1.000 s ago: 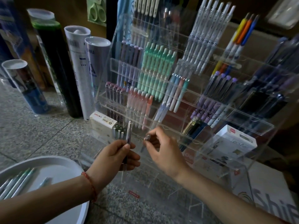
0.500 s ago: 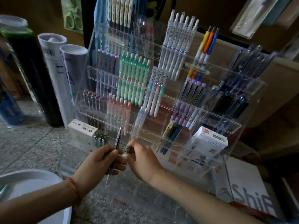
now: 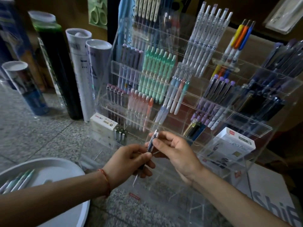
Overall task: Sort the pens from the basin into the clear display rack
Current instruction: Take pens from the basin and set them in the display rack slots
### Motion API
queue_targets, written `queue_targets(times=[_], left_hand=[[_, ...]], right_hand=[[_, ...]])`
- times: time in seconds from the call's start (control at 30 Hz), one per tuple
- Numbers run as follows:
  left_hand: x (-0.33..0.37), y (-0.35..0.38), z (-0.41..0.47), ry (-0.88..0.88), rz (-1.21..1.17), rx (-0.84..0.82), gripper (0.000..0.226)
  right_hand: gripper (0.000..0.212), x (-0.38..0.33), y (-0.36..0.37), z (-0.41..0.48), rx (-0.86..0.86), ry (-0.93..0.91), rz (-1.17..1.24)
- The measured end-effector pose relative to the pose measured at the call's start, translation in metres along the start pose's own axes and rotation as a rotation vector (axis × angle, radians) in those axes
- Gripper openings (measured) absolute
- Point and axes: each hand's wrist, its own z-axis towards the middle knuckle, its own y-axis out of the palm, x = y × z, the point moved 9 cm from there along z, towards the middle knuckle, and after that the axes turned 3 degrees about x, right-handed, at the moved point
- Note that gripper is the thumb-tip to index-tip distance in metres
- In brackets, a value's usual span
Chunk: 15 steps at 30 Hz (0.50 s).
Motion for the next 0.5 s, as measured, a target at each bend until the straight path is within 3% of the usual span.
queue_targets(times=[0.07,0.13,0.2,0.27,0.4,0.5], left_hand=[[-0.002,0.001,-0.001,0.012,0.043,-0.007,0.009],[-0.008,-0.006,-0.003,0.031,0.154,0.042,0.013],[-0.013,-0.019,-0.004,0.082,0.286,0.125,0.031],[-0.017,-0.022,-0.003,0.139,0.437,0.115,0.053],[-0.03,-0.02,0.004,0.103,0.563,0.012,0.074],[-0.034,-0.02,0.007,0.111,0.619,-0.009,0.078]], right_hand=[[0.016,-0.014,-0.007,-0.001,0.037,-0.072,0.0],[0.022,-0.042,-0.024,-0.007,0.157,-0.258,-0.128],[0.02,-0.07,-0.036,-0.018,0.268,-0.49,-0.336],[0.022,-0.069,-0.03,-0.02,0.285,-0.601,-0.588],[0.014,-0.02,-0.005,-0.008,0.155,-0.494,-0.682],[0.021,-0.008,-0.006,0.001,0.191,-0.394,-0.613]])
